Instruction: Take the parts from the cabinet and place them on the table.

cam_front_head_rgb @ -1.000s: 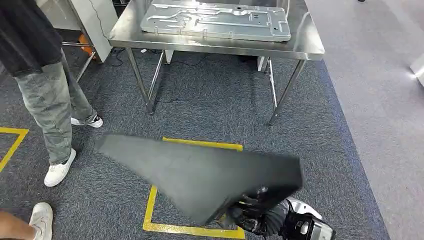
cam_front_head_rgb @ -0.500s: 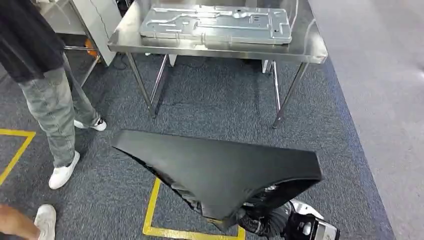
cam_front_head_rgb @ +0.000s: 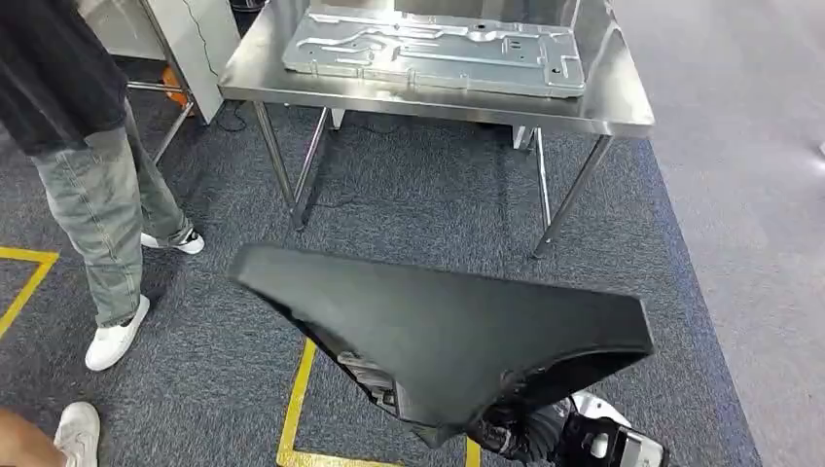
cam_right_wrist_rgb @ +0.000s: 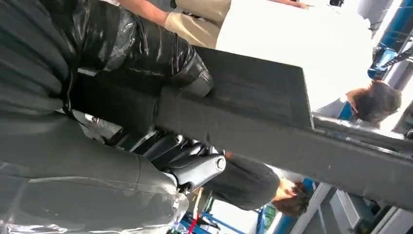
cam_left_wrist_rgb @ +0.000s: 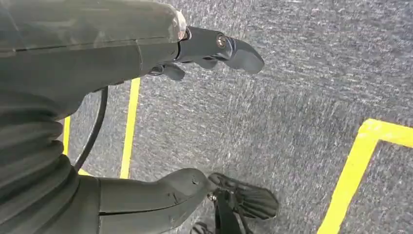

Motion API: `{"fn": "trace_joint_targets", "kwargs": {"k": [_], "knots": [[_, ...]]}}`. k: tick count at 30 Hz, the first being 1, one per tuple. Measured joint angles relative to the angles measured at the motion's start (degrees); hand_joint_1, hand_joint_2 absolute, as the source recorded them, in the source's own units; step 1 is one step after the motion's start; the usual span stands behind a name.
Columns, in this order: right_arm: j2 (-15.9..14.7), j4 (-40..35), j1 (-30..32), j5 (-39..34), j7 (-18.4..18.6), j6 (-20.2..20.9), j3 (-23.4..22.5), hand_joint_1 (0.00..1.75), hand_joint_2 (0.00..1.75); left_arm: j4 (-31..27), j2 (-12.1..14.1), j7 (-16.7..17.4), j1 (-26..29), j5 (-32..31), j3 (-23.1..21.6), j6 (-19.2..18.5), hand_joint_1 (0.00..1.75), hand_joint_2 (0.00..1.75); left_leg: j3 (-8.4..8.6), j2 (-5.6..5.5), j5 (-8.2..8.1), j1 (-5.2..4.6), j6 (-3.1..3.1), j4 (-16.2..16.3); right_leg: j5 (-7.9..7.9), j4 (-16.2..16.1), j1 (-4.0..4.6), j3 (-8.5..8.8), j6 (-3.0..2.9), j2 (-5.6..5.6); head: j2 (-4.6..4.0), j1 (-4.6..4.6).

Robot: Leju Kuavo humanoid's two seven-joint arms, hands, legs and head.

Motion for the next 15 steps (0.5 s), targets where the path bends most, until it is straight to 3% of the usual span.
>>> {"fn": "trace_joint_targets", "kwargs": {"k": [1,2,4,5,8,9,10,11,12,14,15], "knots": [[0.0,0.0,0.11,-0.02,-0.02,0.0,0.0,1.75,1.75,0.0,0.0,0.0,0.04,-0.04,0.02,-0.07,0.0,1.75,0.46,-0.14,-0.33,0.0,-0.06,0.0,1.74,-0.67,-0.02,-0.4,-0.05,0.0,0.0,0.0],[-0.02,0.0,0.14,-0.02,-0.02,0.02,-0.02,1.75,1.75,0.0,0.0,-0.02,0.02,-0.07,0.02,-0.09,0.0,1.75,1.15,-0.28,-0.77,0.0,-0.2,0.0,4.99,-4.22,-0.01,0.65,-0.25,0.01,0.0,0.0],[-0.02,-0.09,0.13,-0.04,-0.02,0.04,-0.13,1.75,1.75,0.0,0.0,-0.09,-0.07,-0.17,0.02,-0.15,0.0,1.75,2.66,-0.48,-1.7,-0.01,-0.46,-0.19,11.7,-14.74,0.34,4.86,-1.23,0.13,0.0,0.0],[-0.02,-0.15,0.17,-0.04,-0.07,0.09,-0.22,1.75,1.75,0.02,-0.2,-0.13,-0.07,-0.31,0.04,-0.22,0.0,1.75,2.88,-0.49,-2.0,0.17,-0.67,-0.44,11.85,-17.21,0.71,6.02,-2.04,0.31,0.0,0.0],[-0.02,-0.48,0.14,-0.17,-0.24,0.17,-0.39,1.75,1.75,0.0,-0.13,-0.22,-0.12,-0.5,0.11,-0.33,0.0,1.75,3.04,-0.6,-2.5,0.25,-1.77,-1.19,10.63,-18.67,1.15,6.54,-2.68,0.18,0.0,0.11],[-0.02,-0.59,0.14,-0.17,-0.24,0.24,-0.42,1.75,1.75,0.0,-0.17,-0.24,-0.21,-0.57,0.11,-0.35,0.0,1.75,3.55,-0.5,-2.61,0.12,-2.07,-1.6,10.57,-19.26,1.1,6.9,-2.89,0.25,0.0,0.09],[0.0,-0.79,0.29,-0.15,-0.22,0.24,-0.44,1.75,1.75,0.0,-0.09,-0.28,-0.28,-0.61,0.11,-0.35,0.0,1.75,4.15,-0.37,-3.03,0.12,-2.23,-1.3,10.8,-20.39,0.09,8.12,-2.87,0.16,0.0,0.07],[0.0,-0.81,0.27,-0.2,-0.31,0.26,-0.46,1.75,1.75,0.0,-0.02,-0.35,-0.34,-0.61,0.11,-0.35,0.0,1.75,3.45,-0.19,-4.01,-0.04,-2.3,0.93,10.45,-20.93,0.24,9.02,-3.31,0.07,0.0,0.11],[0.04,-0.83,0.19,-0.24,-0.28,0.24,-0.46,1.75,1.75,0.0,0.0,-0.35,-0.38,-0.63,0.11,-0.35,0.0,1.75,1.36,-0.23,-5.75,0.05,-2.42,4.88,10.12,-20.95,0.27,9.5,-3.49,-0.06,0.0,0.04],[0.09,-0.81,0.38,-0.22,-0.26,0.26,-0.46,1.75,1.75,0.0,0.2,-0.35,-0.33,-0.61,0.13,-0.33,0.0,1.75,-4.62,-0.19,-9.2,0.1,-2.92,14.41,9.09,-20.83,0.31,10.32,-3.51,-0.1,0.0,0.07],[0.09,-0.81,0.38,-0.22,-0.26,0.26,-0.46,1.75,1.75,0.0,0.2,-0.35,-0.11,-0.63,0.15,-0.33,0.0,1.75,-7.03,-0.19,-9.39,0.15,-3.1,17.49,8.57,-20.79,0.32,10.92,-3.5,-0.07,0.0,0.07]]}}
